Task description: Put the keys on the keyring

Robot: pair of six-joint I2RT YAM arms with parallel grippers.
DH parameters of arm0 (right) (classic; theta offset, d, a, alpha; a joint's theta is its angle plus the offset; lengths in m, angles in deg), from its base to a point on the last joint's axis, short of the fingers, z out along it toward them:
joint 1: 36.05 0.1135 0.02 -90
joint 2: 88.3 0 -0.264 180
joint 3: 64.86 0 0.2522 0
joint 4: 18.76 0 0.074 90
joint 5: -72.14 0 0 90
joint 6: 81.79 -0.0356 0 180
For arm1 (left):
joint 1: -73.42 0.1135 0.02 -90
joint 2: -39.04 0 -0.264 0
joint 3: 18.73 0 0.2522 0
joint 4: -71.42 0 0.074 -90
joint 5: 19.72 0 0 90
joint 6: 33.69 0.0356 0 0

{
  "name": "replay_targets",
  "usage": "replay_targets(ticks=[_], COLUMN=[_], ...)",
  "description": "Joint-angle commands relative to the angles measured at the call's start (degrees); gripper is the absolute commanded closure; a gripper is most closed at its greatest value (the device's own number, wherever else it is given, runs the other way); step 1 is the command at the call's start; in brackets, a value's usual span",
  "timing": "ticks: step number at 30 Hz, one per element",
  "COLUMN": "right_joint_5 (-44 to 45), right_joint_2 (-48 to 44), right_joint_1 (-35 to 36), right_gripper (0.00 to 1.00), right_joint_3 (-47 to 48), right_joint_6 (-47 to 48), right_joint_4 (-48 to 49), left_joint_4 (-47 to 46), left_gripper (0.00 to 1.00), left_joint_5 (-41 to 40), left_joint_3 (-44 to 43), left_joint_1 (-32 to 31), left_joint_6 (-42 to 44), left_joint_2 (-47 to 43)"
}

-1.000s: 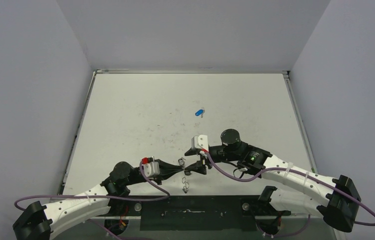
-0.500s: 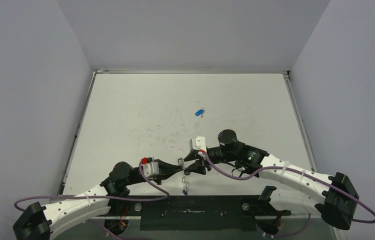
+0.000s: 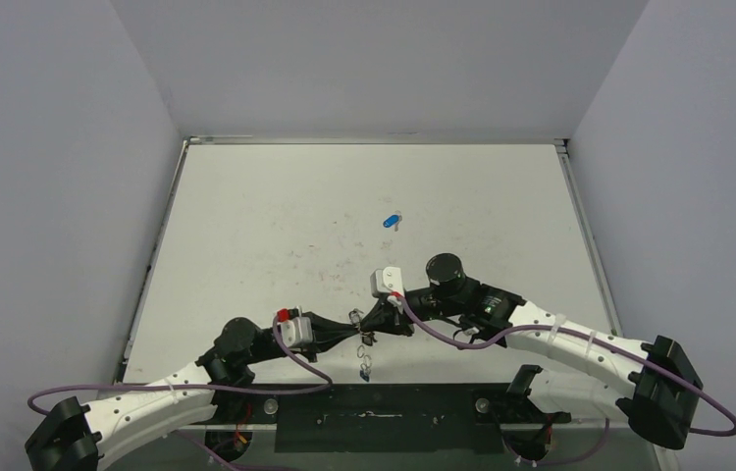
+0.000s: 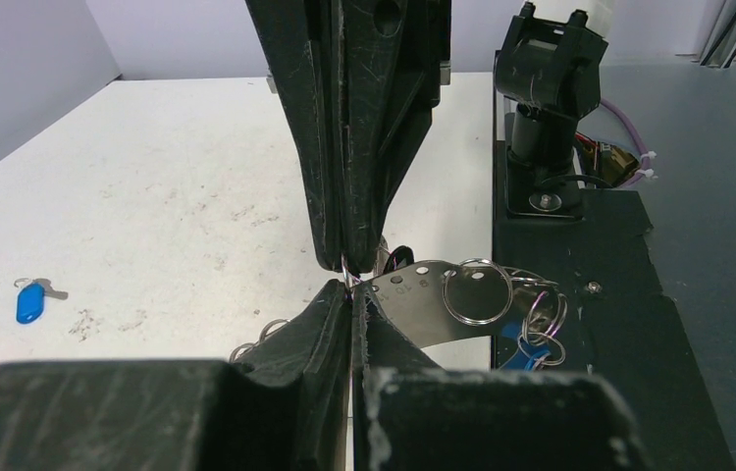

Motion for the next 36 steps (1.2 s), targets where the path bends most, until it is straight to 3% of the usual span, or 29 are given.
replay_targets(ticks=[1, 7, 11, 18, 27, 36], right_joint_5=[-2.8, -0.7, 1.5, 6.0, 10.1, 9.6], right_joint_2=[1.2, 0.7, 1.5, 6.7, 13.3, 18.3], right_joint_1=[0.2, 0.1, 0.2, 2.4, 4.2, 5.8], right_gripper=[1.0, 1.0, 1.0, 1.0, 1.0, 1.0], right_joint_3=[1.1, 3.3, 6.8, 15.2, 25.2, 29.3], right_joint_6=[-0.3, 1.2, 4.2, 7.4, 7.2, 4.6], right_joint_4=[5.9, 0.5, -8.3, -23.6, -34.6, -37.3], left_joint_4=[-2.1, 2.1, 9.5, 24.0, 37.9, 41.3], left_gripper=[1.0, 1.0, 0.86, 0.8, 0.74, 0.73], left_joint_5=[0.3, -0.5, -1.6, -3.8, -2.4, -1.0], left_joint_3=[-1.9, -3.0, -5.0, -10.2, -17.5, -20.5], left_joint_1=[-0.3, -0.3, -0.3, -0.3, -0.3, -0.3], left_joint_6=[-0.3, 0.4, 2.3, 6.8, 10.4, 12.2], left_joint_2=[-0.5, -2.5, -5.7, -9.4, -5.0, 1.4])
